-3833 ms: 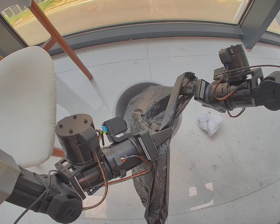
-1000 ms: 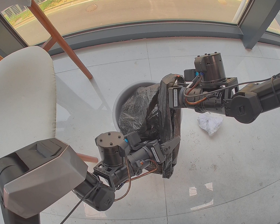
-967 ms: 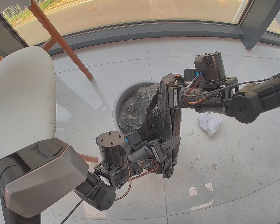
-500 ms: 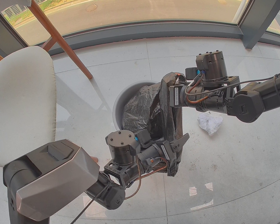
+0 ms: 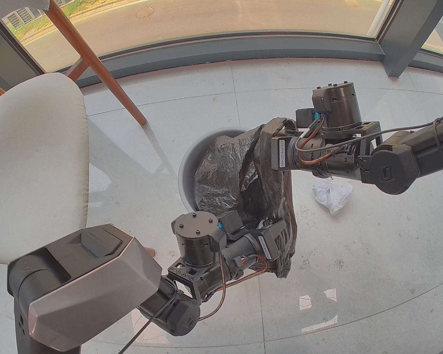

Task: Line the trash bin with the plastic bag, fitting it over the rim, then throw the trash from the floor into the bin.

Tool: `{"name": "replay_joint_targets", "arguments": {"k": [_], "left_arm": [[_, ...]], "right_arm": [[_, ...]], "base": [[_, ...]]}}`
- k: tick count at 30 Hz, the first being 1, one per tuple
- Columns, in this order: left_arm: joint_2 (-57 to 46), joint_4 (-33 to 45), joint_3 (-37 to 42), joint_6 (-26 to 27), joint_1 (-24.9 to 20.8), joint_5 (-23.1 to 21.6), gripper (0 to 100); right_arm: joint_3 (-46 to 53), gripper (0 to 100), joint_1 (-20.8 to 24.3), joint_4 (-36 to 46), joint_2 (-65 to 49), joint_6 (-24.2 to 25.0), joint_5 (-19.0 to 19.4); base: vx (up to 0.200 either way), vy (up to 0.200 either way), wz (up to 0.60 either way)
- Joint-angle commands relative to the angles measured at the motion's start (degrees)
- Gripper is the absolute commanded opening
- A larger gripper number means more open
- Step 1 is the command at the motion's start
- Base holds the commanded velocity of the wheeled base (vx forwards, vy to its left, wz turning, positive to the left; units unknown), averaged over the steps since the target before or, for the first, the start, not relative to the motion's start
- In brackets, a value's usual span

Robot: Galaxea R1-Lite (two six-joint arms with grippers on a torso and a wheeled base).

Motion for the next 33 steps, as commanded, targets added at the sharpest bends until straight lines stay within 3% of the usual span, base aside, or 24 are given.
{"name": "replay_joint_targets", "arguments": {"k": [1, 8, 14, 20, 26, 28, 33], "left_arm": [[-3.56, -1.05, 0.35, -2.43, 0.71, 0.01, 0], [-10.77, -0.43, -0.53, -7.18, 3.96, -0.60, 0], [-16.48, 3.61, -1.67, -7.79, 9.85, -2.71, 0], [-18.59, 4.67, -3.60, -12.19, 13.19, -4.73, 0], [-19.03, 6.07, -5.71, -12.98, 13.10, -4.91, 0], [-18.94, 6.16, -6.33, -13.33, 12.84, -5.17, 0], [-18.50, 6.16, -7.82, -16.49, 12.84, -8.16, 0]], "right_arm": [[-0.23, 0, -2.08, 0.47, -1.10, -0.40, 0.39], [-0.14, 0, -4.71, 0.82, -1.19, -0.76, 1.97], [-0.76, 0, -6.65, 0.56, -0.84, -5.85, 5.31], [-5.59, 0, -6.82, 0.21, 1.53, -11.13, 7.94], [-14.03, 0, -7.97, 0.82, 6.28, -13.50, 8.12], [-15.70, 0, -9.11, 0.91, 7.69, -16.40, 8.30], [-17.20, 0, -12.71, 0.91, 10.67, -23.43, 12.87]], "base": [[0.000, 0.000, 0.00], [0.000, 0.000, 0.00], [0.000, 0.000, 0.00], [0.000, 0.000, 0.00], [0.000, 0.000, 0.00], [0.000, 0.000, 0.00], [0.000, 0.000, 0.00]]}}
